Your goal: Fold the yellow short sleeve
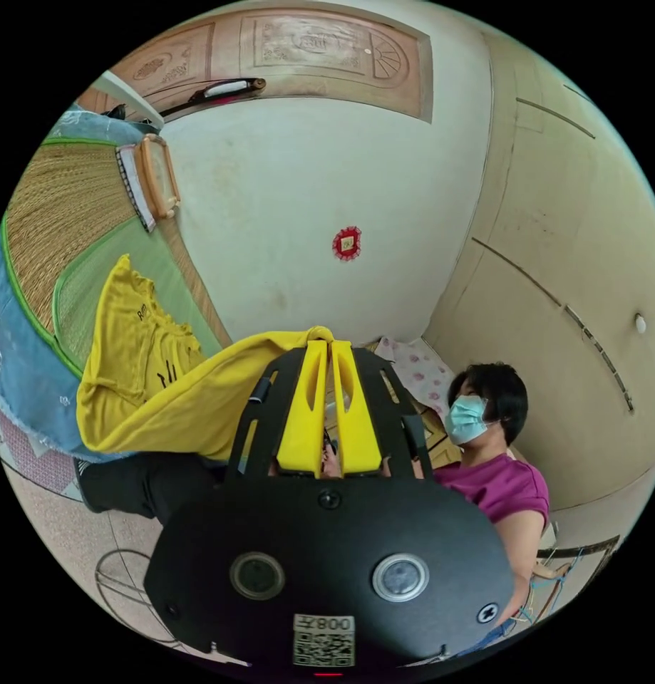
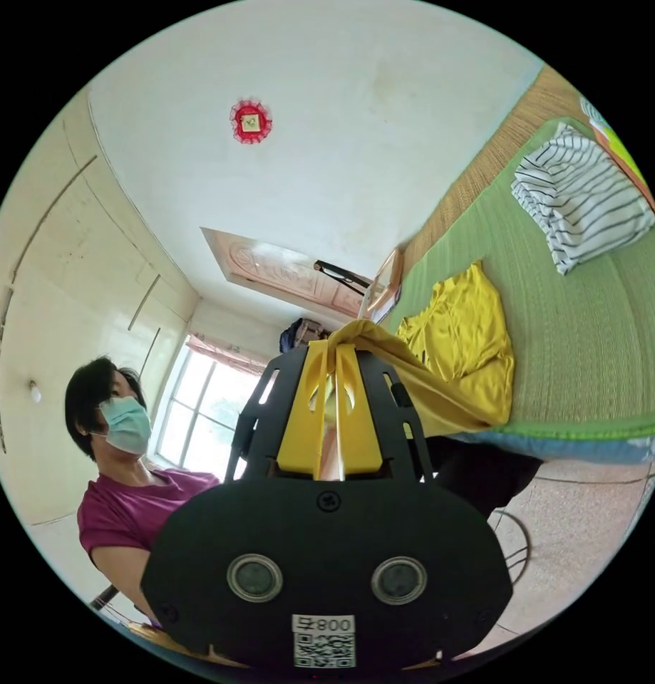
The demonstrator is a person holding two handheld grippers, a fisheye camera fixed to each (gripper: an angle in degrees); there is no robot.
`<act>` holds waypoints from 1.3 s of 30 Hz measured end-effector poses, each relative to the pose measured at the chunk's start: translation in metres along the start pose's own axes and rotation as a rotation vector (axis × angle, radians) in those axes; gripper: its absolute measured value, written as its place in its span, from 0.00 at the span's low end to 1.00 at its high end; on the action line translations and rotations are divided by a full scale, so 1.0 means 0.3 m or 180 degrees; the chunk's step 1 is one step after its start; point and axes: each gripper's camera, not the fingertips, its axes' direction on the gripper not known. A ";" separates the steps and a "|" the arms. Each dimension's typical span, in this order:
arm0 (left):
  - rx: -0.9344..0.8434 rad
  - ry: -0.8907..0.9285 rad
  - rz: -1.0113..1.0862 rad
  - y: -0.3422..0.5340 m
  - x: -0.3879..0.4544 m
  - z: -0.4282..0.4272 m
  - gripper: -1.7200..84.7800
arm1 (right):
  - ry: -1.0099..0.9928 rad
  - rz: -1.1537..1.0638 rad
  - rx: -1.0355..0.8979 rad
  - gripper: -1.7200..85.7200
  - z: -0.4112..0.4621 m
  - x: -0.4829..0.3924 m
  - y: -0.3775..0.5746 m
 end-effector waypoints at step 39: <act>0.0028 -0.1925 -0.0890 -0.357 -2.183 -0.254 0.05 | 0.0825 0.1123 -0.0597 0.04 0.787 0.549 -1.434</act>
